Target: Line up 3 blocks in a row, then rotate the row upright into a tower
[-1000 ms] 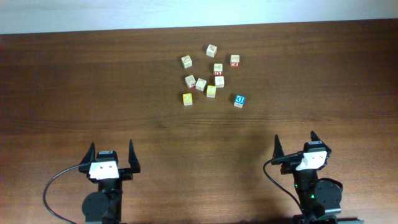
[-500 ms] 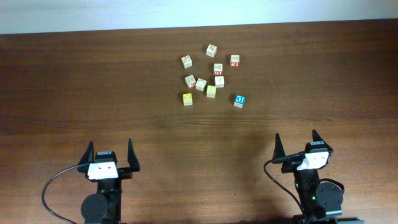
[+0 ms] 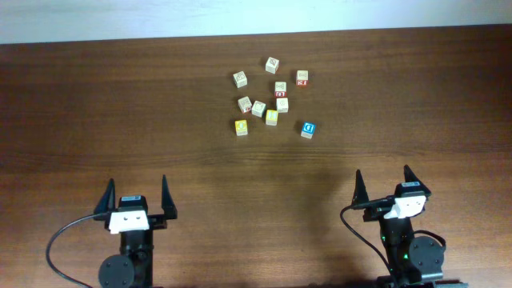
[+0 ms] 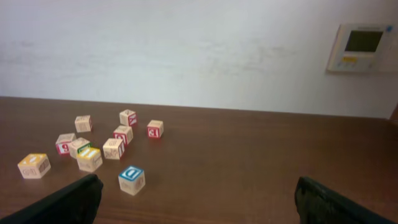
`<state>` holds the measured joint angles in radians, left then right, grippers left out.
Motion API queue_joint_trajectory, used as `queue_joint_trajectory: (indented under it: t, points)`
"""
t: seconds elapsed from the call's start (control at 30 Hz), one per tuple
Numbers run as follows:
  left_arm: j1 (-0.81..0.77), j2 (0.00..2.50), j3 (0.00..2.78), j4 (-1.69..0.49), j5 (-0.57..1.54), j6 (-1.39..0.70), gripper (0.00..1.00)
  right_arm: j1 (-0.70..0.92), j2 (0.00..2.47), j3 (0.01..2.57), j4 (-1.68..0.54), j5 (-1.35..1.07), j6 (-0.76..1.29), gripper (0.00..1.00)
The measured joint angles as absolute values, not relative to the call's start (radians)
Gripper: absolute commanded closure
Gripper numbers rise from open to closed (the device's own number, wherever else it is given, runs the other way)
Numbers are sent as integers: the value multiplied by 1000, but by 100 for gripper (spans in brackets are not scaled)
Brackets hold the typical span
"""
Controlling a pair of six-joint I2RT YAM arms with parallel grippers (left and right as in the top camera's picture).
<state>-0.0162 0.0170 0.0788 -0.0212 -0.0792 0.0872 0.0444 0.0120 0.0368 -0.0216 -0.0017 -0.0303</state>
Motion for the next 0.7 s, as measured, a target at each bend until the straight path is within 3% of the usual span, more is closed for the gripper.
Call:
queue_joint_trajectory:
  t: [0.37, 0.7]
  points:
    - [-16, 178, 202, -49, -57, 132, 1, 44, 12, 82, -22, -46, -30, 2]
    - [-16, 673, 556, -189, 52, 203, 1, 44, 80, 235, -165, -86, -26, 2]
